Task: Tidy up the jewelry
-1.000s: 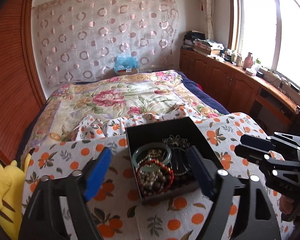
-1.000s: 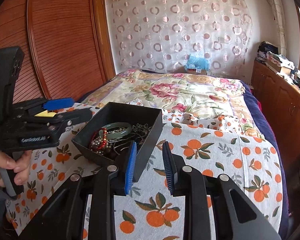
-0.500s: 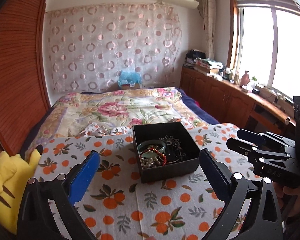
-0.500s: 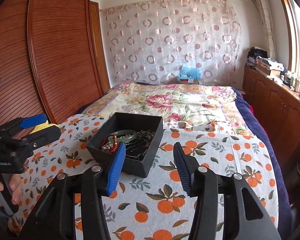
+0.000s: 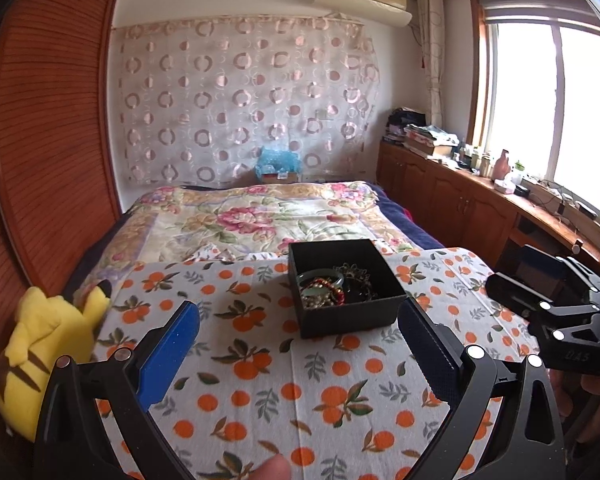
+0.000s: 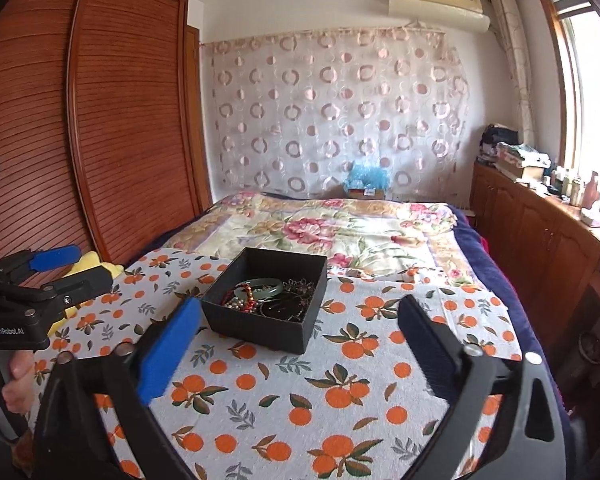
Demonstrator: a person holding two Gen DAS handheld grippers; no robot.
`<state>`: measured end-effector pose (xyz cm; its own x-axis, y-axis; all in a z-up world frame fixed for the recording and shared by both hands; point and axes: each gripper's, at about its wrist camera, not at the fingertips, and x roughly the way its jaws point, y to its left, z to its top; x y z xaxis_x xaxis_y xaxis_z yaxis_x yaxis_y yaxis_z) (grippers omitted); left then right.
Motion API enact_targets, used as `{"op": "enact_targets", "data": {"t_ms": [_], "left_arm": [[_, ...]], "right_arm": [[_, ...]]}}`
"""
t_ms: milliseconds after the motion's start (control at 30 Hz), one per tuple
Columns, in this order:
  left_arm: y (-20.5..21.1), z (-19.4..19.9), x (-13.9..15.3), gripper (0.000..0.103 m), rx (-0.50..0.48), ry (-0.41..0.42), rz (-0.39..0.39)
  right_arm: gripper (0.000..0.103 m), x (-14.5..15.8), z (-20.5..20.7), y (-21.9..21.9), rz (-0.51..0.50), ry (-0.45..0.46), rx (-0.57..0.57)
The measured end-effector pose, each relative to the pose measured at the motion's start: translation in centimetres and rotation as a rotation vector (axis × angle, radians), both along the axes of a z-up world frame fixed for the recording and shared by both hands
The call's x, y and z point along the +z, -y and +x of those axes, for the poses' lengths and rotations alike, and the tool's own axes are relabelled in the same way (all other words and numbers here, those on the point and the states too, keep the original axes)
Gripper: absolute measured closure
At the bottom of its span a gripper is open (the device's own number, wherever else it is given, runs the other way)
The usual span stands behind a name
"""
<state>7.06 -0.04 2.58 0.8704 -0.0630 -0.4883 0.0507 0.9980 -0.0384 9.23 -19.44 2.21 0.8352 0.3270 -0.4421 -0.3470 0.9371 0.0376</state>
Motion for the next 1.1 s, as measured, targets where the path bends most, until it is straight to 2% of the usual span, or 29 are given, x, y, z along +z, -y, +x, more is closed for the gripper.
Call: {"op": "enact_targets", "data": {"t_ms": [333,1100], "left_arm": [[-0.2,-1.4,-0.8,0.008,0.021,-0.002,0.003],[-0.2,-1.6,-0.8,0.008,0.021,0.0,0.011]], "right_arm": [[0.003,0.2,-1.9,0.7,0.018,0.016,-0.046],[0.003,-0.2,-2.1,0.8,0.029,0.009,-0.055]]}}
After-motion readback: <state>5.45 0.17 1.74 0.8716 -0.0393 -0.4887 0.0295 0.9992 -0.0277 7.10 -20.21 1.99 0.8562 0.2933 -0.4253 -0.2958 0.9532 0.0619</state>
